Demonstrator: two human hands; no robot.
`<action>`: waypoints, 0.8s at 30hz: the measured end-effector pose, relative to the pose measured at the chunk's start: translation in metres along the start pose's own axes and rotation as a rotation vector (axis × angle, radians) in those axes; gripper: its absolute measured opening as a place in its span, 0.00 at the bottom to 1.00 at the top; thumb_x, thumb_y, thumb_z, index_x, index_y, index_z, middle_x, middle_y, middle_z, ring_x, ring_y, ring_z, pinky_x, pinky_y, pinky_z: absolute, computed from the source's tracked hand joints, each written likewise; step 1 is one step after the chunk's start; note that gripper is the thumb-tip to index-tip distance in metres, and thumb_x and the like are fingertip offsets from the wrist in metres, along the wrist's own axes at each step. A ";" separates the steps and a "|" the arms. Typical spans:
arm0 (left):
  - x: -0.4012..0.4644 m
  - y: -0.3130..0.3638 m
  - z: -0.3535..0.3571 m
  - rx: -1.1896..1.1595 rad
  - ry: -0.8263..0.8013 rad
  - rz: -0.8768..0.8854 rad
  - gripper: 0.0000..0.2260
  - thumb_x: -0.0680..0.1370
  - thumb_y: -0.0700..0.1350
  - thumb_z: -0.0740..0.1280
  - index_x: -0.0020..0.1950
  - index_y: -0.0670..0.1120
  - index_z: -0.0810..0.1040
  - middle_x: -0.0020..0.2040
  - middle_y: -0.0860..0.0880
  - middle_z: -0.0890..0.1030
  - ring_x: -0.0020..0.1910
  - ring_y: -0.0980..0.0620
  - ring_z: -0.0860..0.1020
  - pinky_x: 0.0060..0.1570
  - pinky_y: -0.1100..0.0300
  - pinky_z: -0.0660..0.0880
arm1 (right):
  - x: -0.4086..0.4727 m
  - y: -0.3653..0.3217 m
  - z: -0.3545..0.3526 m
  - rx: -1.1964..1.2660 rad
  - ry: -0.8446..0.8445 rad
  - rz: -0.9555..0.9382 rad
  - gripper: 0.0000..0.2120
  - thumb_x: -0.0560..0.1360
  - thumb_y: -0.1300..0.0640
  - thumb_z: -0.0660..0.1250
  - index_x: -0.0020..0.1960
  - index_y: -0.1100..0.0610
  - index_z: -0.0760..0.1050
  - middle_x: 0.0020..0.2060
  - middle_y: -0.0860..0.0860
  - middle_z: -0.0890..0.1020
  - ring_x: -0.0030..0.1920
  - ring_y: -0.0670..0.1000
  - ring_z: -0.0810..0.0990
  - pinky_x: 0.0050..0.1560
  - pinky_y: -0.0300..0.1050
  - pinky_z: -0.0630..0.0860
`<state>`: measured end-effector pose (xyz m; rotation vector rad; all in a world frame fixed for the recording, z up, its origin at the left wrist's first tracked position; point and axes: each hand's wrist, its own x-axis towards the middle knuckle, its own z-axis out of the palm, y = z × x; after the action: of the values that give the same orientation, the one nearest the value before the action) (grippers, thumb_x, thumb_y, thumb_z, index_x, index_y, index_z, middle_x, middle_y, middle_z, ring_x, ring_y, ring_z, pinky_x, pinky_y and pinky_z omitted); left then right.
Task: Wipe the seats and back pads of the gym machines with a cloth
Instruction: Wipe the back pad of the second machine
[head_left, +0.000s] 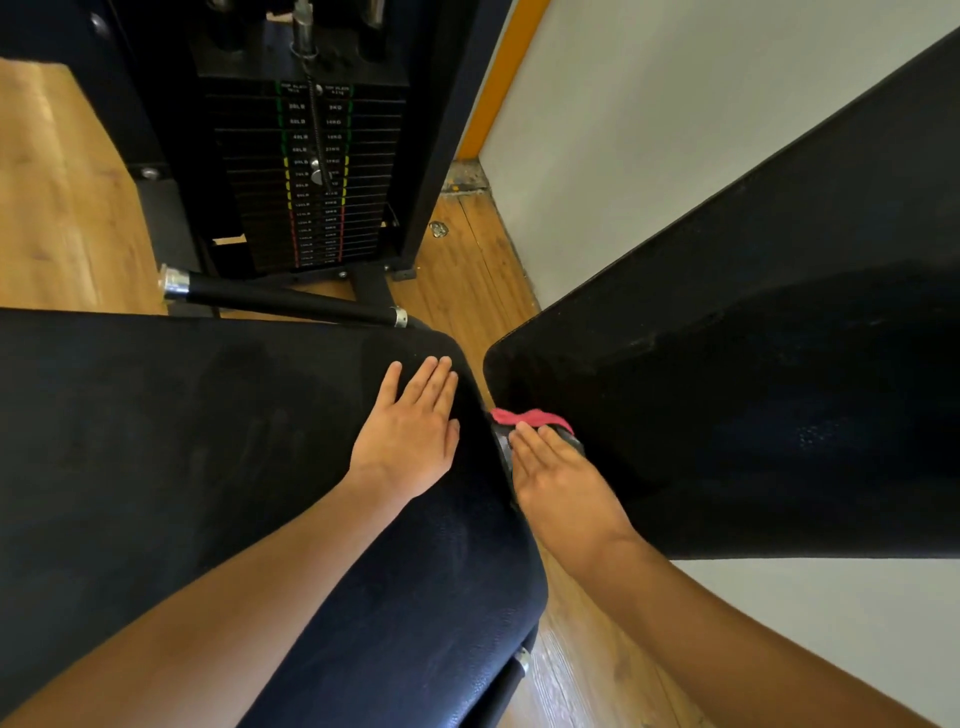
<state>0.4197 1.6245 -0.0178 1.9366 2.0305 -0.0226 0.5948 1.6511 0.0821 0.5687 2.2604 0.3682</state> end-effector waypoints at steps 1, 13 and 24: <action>0.000 0.000 0.000 -0.001 0.002 -0.001 0.28 0.86 0.55 0.41 0.83 0.45 0.43 0.84 0.47 0.40 0.82 0.49 0.38 0.81 0.43 0.39 | -0.006 -0.003 0.002 0.015 -0.032 -0.010 0.27 0.83 0.57 0.49 0.78 0.67 0.48 0.78 0.63 0.50 0.79 0.61 0.45 0.77 0.56 0.41; 0.000 0.000 -0.001 -0.001 -0.004 0.016 0.29 0.86 0.55 0.43 0.84 0.44 0.45 0.84 0.47 0.44 0.83 0.49 0.39 0.80 0.41 0.40 | 0.010 0.017 -0.076 0.187 0.291 0.033 0.26 0.84 0.56 0.49 0.79 0.61 0.49 0.79 0.58 0.50 0.79 0.56 0.43 0.78 0.53 0.40; 0.002 0.001 0.002 0.001 0.046 0.008 0.28 0.85 0.55 0.43 0.84 0.45 0.47 0.84 0.47 0.45 0.83 0.49 0.42 0.81 0.42 0.42 | 0.000 0.030 -0.026 -0.024 0.011 -0.013 0.26 0.83 0.57 0.52 0.78 0.63 0.53 0.79 0.60 0.50 0.79 0.59 0.45 0.78 0.55 0.43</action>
<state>0.4209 1.6254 -0.0203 1.9630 2.0517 0.0231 0.5846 1.6747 0.1124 0.5406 2.2662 0.3922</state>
